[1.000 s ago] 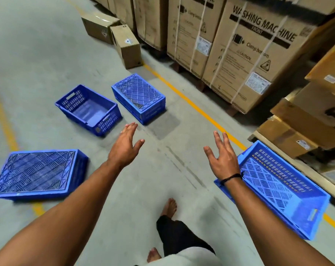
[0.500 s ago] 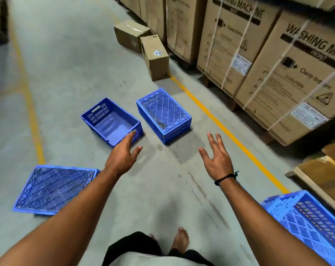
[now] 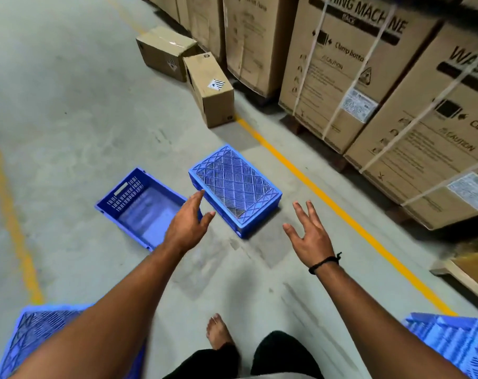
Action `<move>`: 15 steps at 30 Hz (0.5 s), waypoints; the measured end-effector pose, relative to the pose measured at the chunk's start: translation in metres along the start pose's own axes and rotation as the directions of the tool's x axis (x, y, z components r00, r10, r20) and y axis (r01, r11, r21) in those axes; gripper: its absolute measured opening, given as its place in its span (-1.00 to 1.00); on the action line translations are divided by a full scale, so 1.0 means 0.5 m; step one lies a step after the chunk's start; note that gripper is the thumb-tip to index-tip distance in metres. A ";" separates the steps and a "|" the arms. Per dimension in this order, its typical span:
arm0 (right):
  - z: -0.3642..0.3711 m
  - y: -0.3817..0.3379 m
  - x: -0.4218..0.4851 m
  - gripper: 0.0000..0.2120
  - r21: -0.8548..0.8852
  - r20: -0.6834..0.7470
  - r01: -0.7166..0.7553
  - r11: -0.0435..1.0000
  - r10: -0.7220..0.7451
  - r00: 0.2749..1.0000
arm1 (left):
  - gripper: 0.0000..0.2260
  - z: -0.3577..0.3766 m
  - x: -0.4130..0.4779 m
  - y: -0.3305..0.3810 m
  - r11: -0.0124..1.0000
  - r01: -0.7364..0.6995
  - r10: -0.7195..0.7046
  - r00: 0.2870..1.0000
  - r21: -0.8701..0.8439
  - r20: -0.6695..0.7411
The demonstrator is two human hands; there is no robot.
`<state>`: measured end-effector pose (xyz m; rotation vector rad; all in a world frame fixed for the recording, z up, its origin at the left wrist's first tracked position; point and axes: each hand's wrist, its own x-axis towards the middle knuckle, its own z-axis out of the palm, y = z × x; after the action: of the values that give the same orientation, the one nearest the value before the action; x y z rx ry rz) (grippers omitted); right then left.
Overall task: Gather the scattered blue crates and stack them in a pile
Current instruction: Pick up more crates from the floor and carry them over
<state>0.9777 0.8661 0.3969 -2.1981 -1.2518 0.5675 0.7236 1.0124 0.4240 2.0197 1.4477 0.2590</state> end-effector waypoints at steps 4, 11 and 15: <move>0.027 -0.012 0.138 -0.42 0.013 -0.028 -0.031 0.999 0.032 0.999 | -0.45 0.010 0.190 -0.003 0.999 -0.030 0.030 0.999 -0.017 0.037; 0.146 0.033 0.378 -0.41 0.058 -0.007 -0.105 0.993 0.106 0.994 | -0.45 0.084 0.425 -0.055 0.987 -0.136 0.120 0.979 0.089 0.164; 0.242 0.094 0.473 -0.38 0.057 0.044 -0.105 0.993 0.103 0.994 | -0.43 0.150 0.569 -0.118 0.993 -0.066 0.049 0.984 0.096 0.169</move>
<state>1.0490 1.0826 0.2528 -2.2223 -1.1310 0.6849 0.8220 1.2533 0.2744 2.1123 1.3235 0.0399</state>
